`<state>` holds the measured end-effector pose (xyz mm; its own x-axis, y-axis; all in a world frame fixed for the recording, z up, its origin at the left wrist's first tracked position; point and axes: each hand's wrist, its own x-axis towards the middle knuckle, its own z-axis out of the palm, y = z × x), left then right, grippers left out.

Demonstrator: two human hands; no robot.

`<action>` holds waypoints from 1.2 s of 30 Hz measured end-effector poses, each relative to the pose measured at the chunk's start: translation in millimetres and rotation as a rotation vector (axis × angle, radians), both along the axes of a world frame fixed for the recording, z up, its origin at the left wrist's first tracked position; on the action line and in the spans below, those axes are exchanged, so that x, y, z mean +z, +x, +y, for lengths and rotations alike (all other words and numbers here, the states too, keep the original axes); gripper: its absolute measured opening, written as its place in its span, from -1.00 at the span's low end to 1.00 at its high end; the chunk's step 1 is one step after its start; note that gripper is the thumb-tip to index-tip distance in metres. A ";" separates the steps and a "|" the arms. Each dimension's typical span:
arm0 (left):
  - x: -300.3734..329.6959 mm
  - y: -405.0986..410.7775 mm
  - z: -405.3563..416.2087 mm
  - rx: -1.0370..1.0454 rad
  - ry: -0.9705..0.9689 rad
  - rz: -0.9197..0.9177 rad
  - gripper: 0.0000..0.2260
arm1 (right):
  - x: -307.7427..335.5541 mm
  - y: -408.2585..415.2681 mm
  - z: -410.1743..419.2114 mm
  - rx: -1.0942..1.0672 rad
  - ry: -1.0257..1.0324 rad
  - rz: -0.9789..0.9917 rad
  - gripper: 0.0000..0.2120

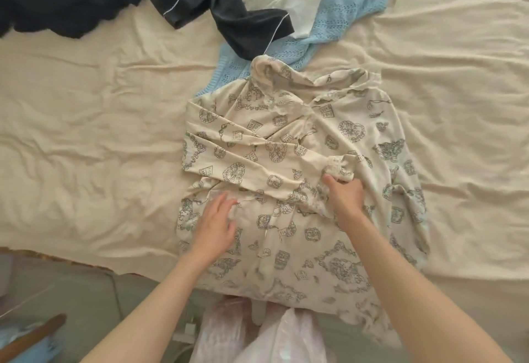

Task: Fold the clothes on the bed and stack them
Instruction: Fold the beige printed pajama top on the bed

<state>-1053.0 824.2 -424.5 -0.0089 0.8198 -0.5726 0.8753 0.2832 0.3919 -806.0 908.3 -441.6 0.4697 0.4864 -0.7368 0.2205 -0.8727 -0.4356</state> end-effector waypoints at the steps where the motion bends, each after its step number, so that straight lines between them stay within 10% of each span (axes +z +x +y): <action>1: -0.9 0.5 -1.1 -0.005 -0.017 0.000 -0.55 | 0.6 -0.1 0.9 -0.006 0.017 0.015 -0.78; 13: 4.2 -1.7 16.9 0.288 -0.123 -0.148 -0.66 | 16.5 42.7 -16.9 -0.348 0.232 -0.173 -0.81; 22: 3.2 -9.2 55.8 1.287 -0.067 -0.572 -0.73 | 34.0 -6.8 10.9 0.635 0.312 -0.546 -0.38; 31: -2.4 -16.9 88.4 1.688 -0.161 -0.870 -0.86 | 16.0 -142.6 114.5 1.165 0.590 -0.232 -0.63; 36: -6.9 -29.5 103.1 1.850 -0.368 -1.117 -0.79 | 6.0 -193.7 151.6 1.205 0.330 -0.028 -0.71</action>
<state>-1082.5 927.3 -431.3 -0.0811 0.1637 -0.9832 -0.8766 0.4576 0.1485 -999.7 1059.9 -435.6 -0.3891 0.7771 -0.4947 0.8156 0.0409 -0.5772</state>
